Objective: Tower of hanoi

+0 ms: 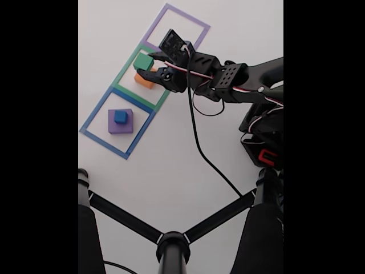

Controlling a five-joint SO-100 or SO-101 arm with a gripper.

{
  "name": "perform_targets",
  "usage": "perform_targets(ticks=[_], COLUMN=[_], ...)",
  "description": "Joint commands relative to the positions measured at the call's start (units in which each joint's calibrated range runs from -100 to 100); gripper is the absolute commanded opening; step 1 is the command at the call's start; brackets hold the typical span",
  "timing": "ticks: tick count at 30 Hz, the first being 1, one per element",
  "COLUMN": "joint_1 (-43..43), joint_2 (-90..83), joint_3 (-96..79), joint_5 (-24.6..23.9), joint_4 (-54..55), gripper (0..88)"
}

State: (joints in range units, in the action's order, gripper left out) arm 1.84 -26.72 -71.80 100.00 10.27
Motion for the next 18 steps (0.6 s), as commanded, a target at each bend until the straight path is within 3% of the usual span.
perform_targets(ticks=[1,11,18], joint_1=[-1.6,-6.7,-13.3], joint_2=[-14.1,-18.4,-18.2], joint_3=[10.2,44.0,61.9], joint_5=[0.0,0.0,0.0], joint_4=[-27.6,-73.4,-94.3], gripper=[7.0,6.5,6.5])
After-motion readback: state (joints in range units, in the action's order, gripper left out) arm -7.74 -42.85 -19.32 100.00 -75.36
